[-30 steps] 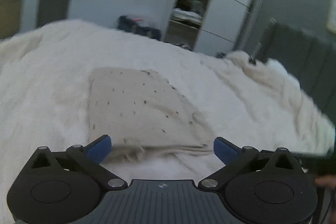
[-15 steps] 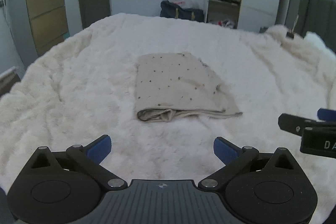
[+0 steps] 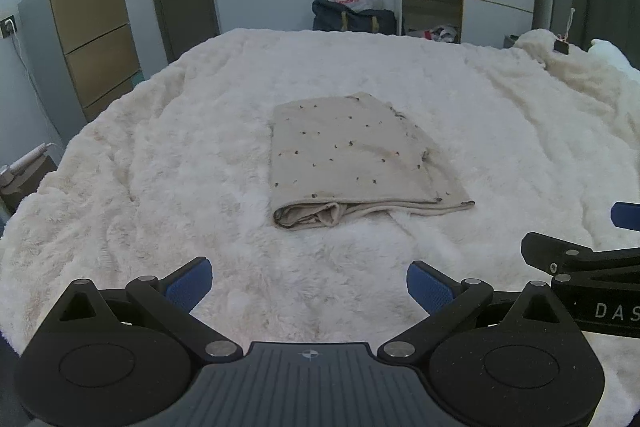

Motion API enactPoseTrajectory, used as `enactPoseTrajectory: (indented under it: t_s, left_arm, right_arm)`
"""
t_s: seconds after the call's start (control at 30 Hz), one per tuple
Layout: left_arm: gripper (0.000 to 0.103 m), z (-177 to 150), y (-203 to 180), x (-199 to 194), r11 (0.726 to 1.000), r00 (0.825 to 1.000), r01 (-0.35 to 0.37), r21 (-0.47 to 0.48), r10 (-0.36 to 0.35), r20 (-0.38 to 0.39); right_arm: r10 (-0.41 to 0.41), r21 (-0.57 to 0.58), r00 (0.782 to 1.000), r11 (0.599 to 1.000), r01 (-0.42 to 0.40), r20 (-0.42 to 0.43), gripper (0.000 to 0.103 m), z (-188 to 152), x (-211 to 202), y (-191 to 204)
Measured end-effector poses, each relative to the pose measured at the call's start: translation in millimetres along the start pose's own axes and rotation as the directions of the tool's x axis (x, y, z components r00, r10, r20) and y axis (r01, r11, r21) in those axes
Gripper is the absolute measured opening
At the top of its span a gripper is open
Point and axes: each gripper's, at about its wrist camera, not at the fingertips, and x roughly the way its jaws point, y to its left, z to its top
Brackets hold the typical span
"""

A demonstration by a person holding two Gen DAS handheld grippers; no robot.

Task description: Fold clothes

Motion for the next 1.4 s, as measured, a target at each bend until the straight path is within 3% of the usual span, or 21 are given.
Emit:
enactPoseTrajectory:
  t_s: [0.67, 1.4]
  left_arm:
    - [0.103, -2, -3, 5, 1.000, 1.000, -0.012, 0.015, 0.012, -0.013]
    - [0.103, -1, 3, 5, 1.000, 1.000, -0.009, -0.008, 0.008, -0.010]
  right_arm:
    - [0.017, 0.001, 1.000, 1.000, -0.017, -0.009, 0.103, -4, 12, -6]
    - [0.024, 0.006, 1.000, 1.000, -0.024, -0.009, 0.103, -3, -2, 1]
